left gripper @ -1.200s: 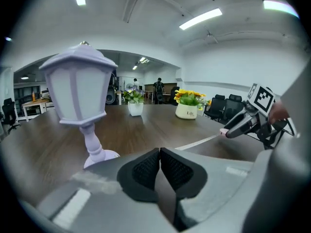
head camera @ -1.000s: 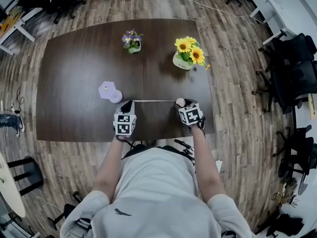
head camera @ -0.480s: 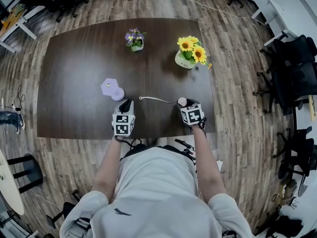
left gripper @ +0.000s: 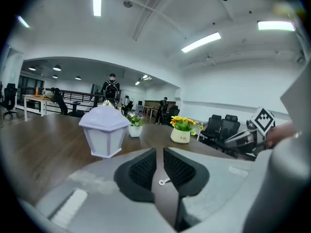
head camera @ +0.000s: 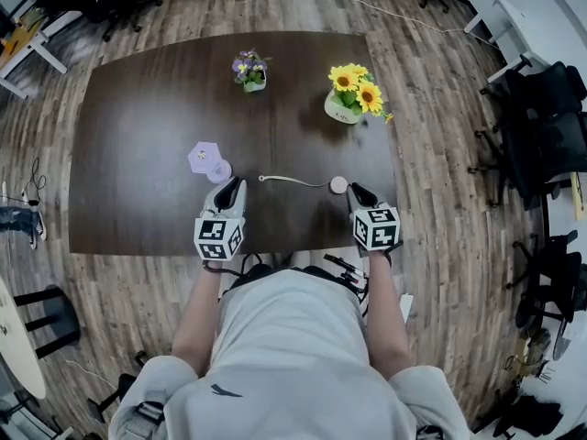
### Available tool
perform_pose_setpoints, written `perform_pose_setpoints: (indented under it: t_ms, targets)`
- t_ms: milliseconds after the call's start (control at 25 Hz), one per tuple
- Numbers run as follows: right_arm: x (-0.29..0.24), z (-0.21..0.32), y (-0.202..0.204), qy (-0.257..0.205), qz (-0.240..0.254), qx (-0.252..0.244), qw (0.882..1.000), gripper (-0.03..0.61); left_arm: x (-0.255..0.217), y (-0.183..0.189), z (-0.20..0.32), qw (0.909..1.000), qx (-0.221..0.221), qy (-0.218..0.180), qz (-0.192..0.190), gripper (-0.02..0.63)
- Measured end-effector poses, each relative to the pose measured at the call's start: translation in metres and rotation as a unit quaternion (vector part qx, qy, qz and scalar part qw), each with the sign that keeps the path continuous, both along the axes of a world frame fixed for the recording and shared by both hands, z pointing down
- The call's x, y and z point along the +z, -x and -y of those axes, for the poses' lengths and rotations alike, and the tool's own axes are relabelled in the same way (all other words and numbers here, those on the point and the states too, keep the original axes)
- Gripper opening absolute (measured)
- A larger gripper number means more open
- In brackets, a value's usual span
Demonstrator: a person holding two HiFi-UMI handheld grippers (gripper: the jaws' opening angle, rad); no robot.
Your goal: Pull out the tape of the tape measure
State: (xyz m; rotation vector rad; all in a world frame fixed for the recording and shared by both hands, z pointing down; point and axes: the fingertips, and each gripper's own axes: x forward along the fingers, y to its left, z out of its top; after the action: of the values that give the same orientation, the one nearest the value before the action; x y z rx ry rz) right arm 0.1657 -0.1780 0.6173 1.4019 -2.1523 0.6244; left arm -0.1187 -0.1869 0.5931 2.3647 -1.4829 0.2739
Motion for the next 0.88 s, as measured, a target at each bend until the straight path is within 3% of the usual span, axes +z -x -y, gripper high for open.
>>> perform_pose_setpoints:
  t_ms: [80, 360, 600, 880]
  targets:
    - [-0.026, -0.002, 0.001, -0.039, 0.011, -0.001, 0.999, 0.003, -0.018, -0.003, -0.002, 0.9997, 0.009, -0.018, -0.01, 0.051]
    - [-0.111, -0.014, -0.002, -0.169, 0.052, -0.008, 0.984, 0.002, -0.081, -0.015, -0.014, 0.9946, 0.046, -0.092, -0.01, 0.006]
    - [-0.136, -0.02, -0.009, -0.195, 0.067, 0.009, 0.979, -0.002, -0.114, -0.018, -0.015, 0.9899, 0.056, -0.131, 0.0, 0.006]
    - [-0.137, -0.02, -0.007, -0.197, 0.066, 0.005, 0.978, -0.002, -0.112, -0.015, -0.014, 0.9904, 0.048, -0.13, 0.003, 0.006]
